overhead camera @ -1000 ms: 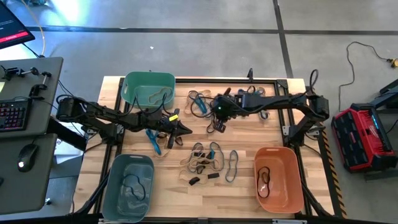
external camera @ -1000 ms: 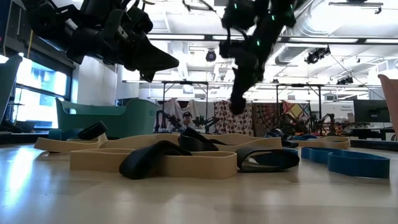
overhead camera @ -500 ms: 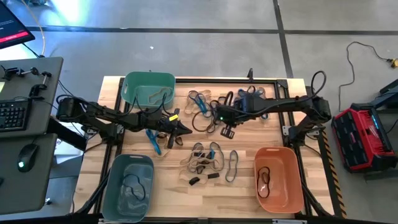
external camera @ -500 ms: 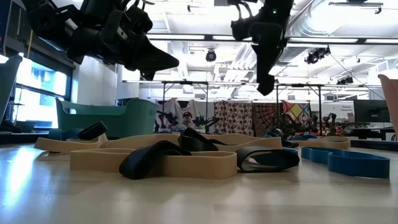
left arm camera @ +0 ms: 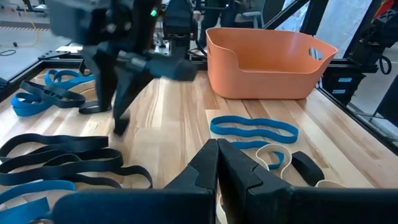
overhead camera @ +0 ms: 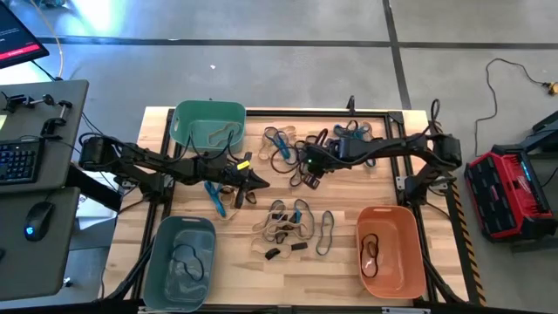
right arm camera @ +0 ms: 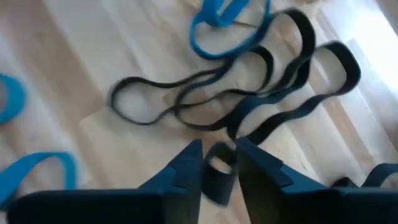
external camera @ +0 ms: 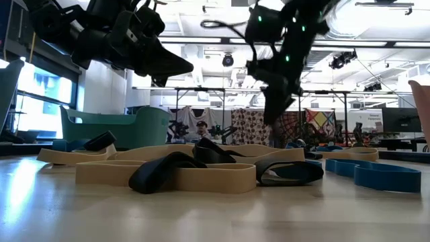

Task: Sort rubber bands into baskets
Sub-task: Put the black rubber band into the orange bin

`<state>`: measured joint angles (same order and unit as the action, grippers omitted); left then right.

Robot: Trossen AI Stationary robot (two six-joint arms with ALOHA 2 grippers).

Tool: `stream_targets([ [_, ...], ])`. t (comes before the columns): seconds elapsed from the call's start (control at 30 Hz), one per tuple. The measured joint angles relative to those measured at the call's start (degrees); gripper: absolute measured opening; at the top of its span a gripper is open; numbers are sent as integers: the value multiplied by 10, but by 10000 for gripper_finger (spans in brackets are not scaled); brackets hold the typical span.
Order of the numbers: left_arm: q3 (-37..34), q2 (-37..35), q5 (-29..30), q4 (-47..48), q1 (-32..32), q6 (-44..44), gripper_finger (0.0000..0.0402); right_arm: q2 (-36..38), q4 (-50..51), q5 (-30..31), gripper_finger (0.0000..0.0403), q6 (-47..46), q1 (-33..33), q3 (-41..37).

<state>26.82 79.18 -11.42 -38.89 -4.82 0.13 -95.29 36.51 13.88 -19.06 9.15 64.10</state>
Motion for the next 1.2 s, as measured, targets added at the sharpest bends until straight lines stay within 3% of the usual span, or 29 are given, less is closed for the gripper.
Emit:
stream_targets([
  [0.2,0,0,0,0,0,-5,0,0,-100,-8,131,20,36,-58],
  [0.6,0,0,0,1,0,-5,0,0,-216,-101,133,57,96,-129],
  [1.07,0,0,0,1,0,-5,0,-41,-246,-158,132,59,111,-137],
  [1.2,0,0,0,1,0,-9,0,-45,-249,-136,97,50,108,-137],
])
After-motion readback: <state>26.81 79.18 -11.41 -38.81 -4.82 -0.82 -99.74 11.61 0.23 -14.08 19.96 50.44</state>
